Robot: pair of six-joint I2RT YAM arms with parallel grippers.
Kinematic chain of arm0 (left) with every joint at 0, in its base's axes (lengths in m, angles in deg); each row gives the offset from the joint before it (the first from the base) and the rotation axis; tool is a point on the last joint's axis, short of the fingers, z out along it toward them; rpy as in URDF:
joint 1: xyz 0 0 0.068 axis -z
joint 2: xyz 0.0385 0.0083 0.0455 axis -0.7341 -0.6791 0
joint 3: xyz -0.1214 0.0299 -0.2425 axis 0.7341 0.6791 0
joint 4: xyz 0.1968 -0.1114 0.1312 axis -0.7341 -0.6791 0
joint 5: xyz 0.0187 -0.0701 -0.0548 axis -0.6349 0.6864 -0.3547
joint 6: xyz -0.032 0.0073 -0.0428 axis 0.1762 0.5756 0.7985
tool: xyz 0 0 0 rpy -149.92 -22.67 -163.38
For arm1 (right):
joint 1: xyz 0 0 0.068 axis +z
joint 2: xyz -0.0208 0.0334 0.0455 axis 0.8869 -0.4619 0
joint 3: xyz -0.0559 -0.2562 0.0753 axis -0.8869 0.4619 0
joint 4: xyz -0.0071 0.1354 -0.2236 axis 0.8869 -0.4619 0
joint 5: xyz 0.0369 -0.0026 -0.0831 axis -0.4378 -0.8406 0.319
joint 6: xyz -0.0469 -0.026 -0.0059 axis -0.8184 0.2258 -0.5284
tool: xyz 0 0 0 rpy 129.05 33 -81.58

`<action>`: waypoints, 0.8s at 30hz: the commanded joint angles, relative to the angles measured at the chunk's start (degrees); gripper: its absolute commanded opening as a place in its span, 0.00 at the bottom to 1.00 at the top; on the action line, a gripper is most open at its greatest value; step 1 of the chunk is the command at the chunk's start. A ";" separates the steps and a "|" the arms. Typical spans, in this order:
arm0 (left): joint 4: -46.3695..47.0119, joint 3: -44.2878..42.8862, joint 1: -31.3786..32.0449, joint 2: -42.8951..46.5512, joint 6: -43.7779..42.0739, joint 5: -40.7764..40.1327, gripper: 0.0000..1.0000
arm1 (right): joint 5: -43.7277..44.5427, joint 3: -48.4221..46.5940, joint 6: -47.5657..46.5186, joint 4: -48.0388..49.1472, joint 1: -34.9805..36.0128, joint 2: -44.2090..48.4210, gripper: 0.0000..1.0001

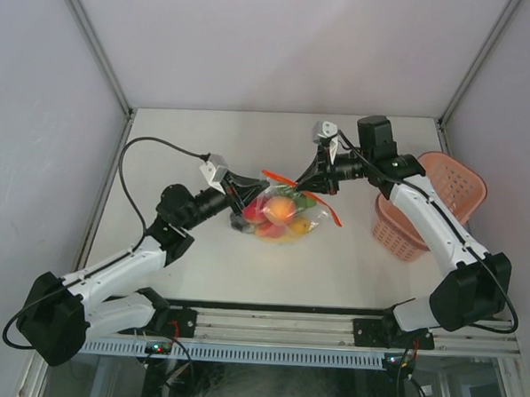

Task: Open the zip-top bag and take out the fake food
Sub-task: Unzip the zipper food storage bag at the center of the board.

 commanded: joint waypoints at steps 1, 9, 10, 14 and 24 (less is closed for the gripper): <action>4.86 0.81 -1.31 2.57 0.82 -3.23 0.00 | 0.67 0.11 -0.37 -1.31 -1.61 3.43 0.00; 5.06 1.26 -2.18 3.40 1.65 -3.91 0.00 | 1.24 0.77 -3.88 -4.33 -2.74 5.12 0.00; 5.08 1.29 -2.20 3.49 1.72 -4.02 0.00 | 1.26 0.75 -4.19 -4.56 -2.92 5.24 0.00; 5.13 1.68 -2.51 3.99 2.09 -4.41 0.00 | 1.67 0.91 -5.64 -5.78 -3.57 5.74 0.00; 5.15 2.96 -3.55 5.33 2.62 -5.54 0.00 | 2.33 1.38 -8.40 -8.52 -4.79 6.41 0.00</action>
